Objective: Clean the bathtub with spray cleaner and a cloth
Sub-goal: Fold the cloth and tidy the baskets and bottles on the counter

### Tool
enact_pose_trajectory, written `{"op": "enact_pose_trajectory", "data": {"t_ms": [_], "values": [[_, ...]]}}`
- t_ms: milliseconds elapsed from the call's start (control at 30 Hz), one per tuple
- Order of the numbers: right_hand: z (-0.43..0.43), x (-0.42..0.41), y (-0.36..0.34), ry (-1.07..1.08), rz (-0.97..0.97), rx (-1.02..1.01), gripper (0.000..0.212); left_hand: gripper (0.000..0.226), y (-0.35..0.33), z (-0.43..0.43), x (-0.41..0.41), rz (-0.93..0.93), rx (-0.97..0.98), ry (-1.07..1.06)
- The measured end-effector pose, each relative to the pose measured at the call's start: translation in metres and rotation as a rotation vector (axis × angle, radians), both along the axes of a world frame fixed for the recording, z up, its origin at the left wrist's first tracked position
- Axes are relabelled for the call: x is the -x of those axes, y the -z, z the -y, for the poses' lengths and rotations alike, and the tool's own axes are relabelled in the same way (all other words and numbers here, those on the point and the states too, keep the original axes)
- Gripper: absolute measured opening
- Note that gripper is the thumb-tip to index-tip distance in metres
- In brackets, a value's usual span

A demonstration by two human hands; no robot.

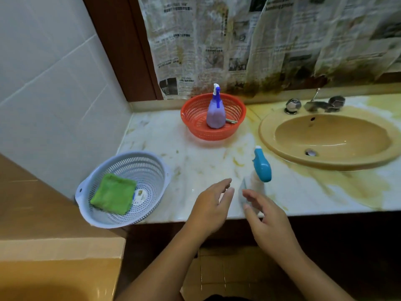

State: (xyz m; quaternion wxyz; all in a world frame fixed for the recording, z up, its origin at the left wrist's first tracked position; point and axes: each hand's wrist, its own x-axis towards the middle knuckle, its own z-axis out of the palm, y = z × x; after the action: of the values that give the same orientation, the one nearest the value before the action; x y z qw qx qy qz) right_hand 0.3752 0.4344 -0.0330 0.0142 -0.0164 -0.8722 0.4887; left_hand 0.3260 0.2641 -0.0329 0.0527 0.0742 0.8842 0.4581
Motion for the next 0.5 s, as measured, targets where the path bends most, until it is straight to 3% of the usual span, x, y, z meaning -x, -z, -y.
{"op": "enact_pose_trajectory", "data": {"t_ms": [167,333,500], "values": [[-0.029,0.019,-0.007,0.193,-0.001,0.089,0.027,0.046,0.000,-0.032,-0.012,0.062,0.042,0.006],[-0.042,0.057,-0.010,0.034,0.057,-0.047,0.047,0.051,0.001,-0.047,-0.020,0.134,0.044,-0.007],[-0.048,0.069,-0.015,-0.083,-0.017,-0.092,0.019,0.069,0.005,-0.052,-0.022,0.190,0.083,-0.021]]}}
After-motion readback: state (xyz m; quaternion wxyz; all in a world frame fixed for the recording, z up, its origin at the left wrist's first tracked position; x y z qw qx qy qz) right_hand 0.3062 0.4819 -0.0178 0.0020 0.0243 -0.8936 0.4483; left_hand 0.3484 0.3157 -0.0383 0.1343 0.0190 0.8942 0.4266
